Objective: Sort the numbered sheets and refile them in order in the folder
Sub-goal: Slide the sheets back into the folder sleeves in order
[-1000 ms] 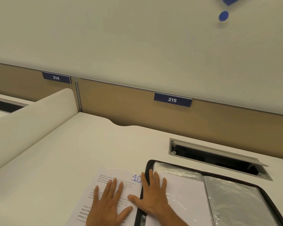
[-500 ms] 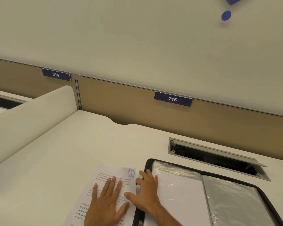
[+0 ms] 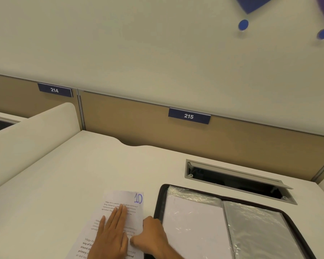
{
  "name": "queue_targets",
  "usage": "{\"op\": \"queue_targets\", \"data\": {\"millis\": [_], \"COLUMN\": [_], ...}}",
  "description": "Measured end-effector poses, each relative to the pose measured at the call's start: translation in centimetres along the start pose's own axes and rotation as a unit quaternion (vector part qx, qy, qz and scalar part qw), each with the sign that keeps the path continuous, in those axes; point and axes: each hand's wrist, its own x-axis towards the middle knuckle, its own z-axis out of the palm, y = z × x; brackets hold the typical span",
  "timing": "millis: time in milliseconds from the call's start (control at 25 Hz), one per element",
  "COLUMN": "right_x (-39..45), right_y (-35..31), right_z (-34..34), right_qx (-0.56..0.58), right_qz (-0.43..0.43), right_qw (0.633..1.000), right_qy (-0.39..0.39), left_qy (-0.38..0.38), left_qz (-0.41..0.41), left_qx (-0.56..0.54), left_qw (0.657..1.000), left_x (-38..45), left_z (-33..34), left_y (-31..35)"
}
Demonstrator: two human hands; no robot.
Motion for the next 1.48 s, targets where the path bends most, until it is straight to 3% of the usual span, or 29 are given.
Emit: {"op": "queue_targets", "data": {"millis": [240, 360, 560, 640, 760, 840, 920, 1360, 1480], "right_x": [-0.8, -1.9, -3.8, -4.7, -5.8, -6.7, -7.7, -10.8, -10.8], "right_y": [1.5, 1.6, 4.3, 6.2, 9.9, 12.3, 14.5, 26.4, 29.2], "right_z": [0.0, -1.2, -6.8, -10.0, -14.3, -16.5, -18.3, -24.2, -26.4], "right_qx": [0.196, 0.249, 0.303, 0.322, 0.326, 0.319, 0.312, 0.352, 0.357], "right_qz": [-0.057, -0.043, -0.037, -0.023, -0.005, 0.001, 0.008, 0.055, 0.053], "right_qw": [0.979, 0.967, 0.951, 0.945, 0.944, 0.946, 0.95, 0.932, 0.927], "right_qy": [-0.022, -0.039, -0.045, -0.055, -0.055, -0.048, -0.035, 0.067, 0.099], "left_qy": [0.063, 0.111, 0.101, 0.067, -0.016, -0.096, -0.144, -0.134, -0.126], "left_qz": [-0.03, -0.09, -0.178, -0.245, -0.31, -0.312, -0.298, -0.24, -0.221], "left_qx": [-0.081, -0.135, -0.154, -0.265, -0.459, -0.549, -0.59, -0.57, -0.532], "left_qw": [0.994, 0.981, 0.967, 0.93, 0.832, 0.769, 0.736, 0.774, 0.807], "left_x": [-0.2, -0.3, 1.1, 2.1, 3.7, 4.3, 4.5, 6.0, 7.4], "left_z": [-1.2, -1.9, -4.9, -6.9, -8.7, -8.5, -7.9, -1.8, 0.1], "left_y": [0.5, 0.9, 1.4, 3.1, 6.9, 9.8, 12.9, 28.7, 31.2]}}
